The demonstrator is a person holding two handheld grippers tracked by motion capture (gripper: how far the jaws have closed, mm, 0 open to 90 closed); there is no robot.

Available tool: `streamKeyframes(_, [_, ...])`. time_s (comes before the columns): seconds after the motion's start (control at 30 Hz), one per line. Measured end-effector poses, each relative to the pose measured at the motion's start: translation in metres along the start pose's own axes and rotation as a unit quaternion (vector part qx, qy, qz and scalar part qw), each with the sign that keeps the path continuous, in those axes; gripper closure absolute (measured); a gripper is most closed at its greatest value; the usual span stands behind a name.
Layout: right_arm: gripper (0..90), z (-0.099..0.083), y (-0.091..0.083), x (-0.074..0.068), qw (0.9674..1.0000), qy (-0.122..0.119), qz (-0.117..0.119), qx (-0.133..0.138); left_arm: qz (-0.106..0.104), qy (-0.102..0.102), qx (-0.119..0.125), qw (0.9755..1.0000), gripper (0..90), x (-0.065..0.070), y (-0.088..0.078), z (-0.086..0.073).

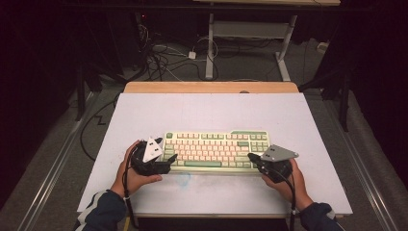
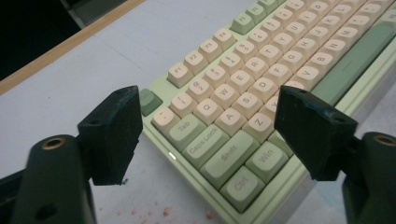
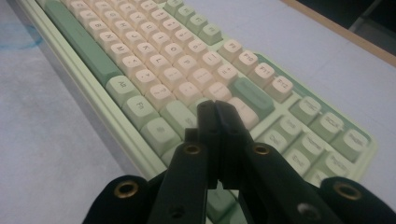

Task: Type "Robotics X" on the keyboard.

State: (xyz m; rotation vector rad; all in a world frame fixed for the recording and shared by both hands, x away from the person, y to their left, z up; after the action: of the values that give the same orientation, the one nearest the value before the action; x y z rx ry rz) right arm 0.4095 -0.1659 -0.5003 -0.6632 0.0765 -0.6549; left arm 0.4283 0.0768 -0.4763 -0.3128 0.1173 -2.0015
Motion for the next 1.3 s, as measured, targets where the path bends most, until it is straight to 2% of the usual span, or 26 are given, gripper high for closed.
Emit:
streamKeyframes(0.17, [90.0,0.004,0.019,-0.002,0.9997,-0.006,0.004,-0.025,-0.011,-0.001,-0.004,0.9999,32.9,0.008,0.007,0.001])
streamKeyframes(0.3, [90.0,0.002,0.027,-0.003,0.9992,-0.009,0.010,-0.038,-0.011,0.003,-0.007,0.9999,32.8,0.010,0.009,-0.001])
streamKeyframes(0.43, [90.0,0.000,0.028,-0.003,0.9990,-0.008,0.012,-0.041,-0.011,-0.001,-0.010,0.9999,33.6,0.008,0.010,-0.001])
streamKeyframes(0.5, [90.0,-0.001,0.028,-0.004,0.9990,-0.010,0.012,-0.042,-0.012,-0.001,-0.011,0.9999,38.8,0.008,0.010,-0.001])
streamKeyframes(0.53, [90.0,-0.003,0.029,-0.005,0.9987,-0.013,0.012,-0.047,-0.016,-0.001,-0.018,0.9997,43.8,0.009,0.010,-0.003])
streamKeyframes(0.6, [90.0,-0.003,0.030,-0.006,0.9990,-0.012,0.012,-0.042,-0.019,0.002,-0.028,0.9994,54.5,0.010,0.011,-0.006])
streamKeyframes(0.7, [90.0,-0.004,0.030,-0.006,0.9991,-0.013,0.010,-0.038,-0.029,-0.002,-0.037,0.9989,68.4,0.013,0.012,-0.005])
streamKeyframes(0.87, [90.0,-0.004,0.029,-0.006,0.9994,-0.011,0.007,-0.031,-0.031,0.026,-0.051,0.9979,85.9,0.020,0.018,-0.008])
streamKeyframes(0.9, [90.0,-0.005,0.029,-0.006,0.9994,-0.010,0.007,-0.031,-0.030,0.034,-0.053,0.9975,86.7,0.022,0.020,-0.008])
streamKeyframes(0.97, [90.0,-0.005,0.029,-0.006,0.9995,-0.008,0.007,-0.029,-0.030,0.036,-0.061,0.9971,86.7,0.025,0.024,-0.009])
streamKeyframes(1.13, [90.0,-0.005,0.030,-0.006,0.9996,-0.008,0.006,-0.027,-0.037,0.023,-0.075,0.9962,86.9,0.033,0.037,-0.008])
streamKeyframes(1.3, [90.0,-0.005,0.030,-0.007,0.9996,-0.011,0.005,-0.027,-0.034,0.034,-0.095,0.9943,86.9,0.039,0.051,-0.015])
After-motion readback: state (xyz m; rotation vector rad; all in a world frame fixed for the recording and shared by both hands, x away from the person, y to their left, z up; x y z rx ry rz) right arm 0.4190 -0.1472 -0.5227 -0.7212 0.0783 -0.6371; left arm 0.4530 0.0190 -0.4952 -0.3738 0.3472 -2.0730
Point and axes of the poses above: each handheld gripper's, and its own axes: y roughly forward along the jaws, z roughly out of its top, x roughly to its right, the point moved 10 cm from there along y, roughly forward along the jaws, and after that the axes turned 8 degrees about z, right-handed, at the moved point
